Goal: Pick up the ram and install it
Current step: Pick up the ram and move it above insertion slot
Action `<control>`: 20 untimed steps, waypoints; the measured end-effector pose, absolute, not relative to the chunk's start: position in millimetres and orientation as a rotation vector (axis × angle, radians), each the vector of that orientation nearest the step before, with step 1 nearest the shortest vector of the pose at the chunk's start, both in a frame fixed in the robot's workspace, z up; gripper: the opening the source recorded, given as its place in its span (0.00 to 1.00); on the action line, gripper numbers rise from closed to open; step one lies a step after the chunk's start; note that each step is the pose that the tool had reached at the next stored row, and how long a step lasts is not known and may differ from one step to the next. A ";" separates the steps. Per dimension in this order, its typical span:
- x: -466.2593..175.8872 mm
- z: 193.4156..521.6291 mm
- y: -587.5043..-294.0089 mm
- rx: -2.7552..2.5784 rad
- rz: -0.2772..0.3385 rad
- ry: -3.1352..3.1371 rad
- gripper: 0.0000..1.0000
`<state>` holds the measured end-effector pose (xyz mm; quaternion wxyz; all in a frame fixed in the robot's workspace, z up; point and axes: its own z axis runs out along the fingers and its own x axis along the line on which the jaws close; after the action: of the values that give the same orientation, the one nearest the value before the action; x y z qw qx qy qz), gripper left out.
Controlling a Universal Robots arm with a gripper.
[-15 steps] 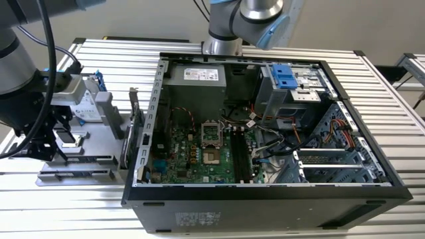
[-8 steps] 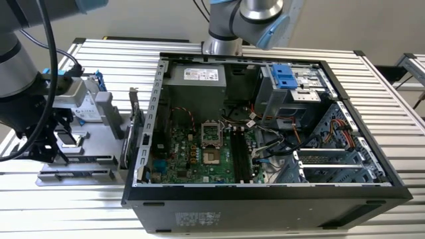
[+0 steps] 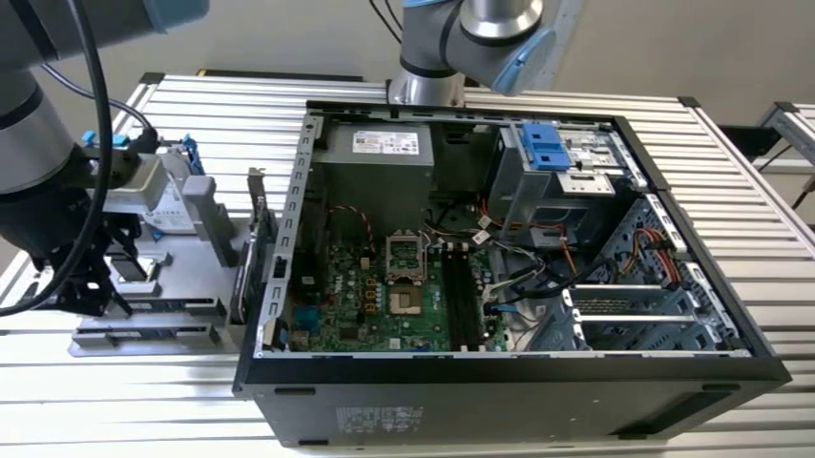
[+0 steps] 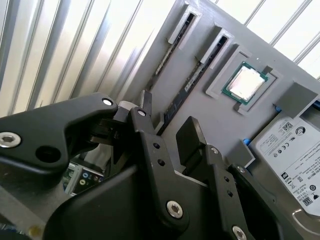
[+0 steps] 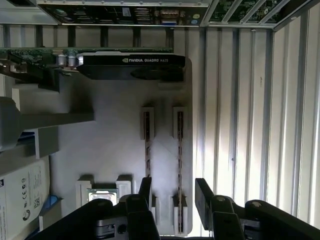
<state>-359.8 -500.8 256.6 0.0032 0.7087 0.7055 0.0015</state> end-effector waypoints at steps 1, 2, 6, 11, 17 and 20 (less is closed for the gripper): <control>-359.8 256.0 -500.9 2.222 0.005 2.212 1.00; -359.7 255.3 -501.1 2.222 0.005 2.212 1.00; -359.7 252.8 -501.6 2.222 0.005 2.212 1.00; -359.7 249.4 -501.8 2.222 0.005 2.212 1.00; -360.6 245.6 -501.8 2.222 0.005 2.212 1.00; -361.1 244.0 -502.0 2.222 0.005 2.212 1.00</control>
<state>-361.1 -502.0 244.0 0.0031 0.7087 0.7055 0.0016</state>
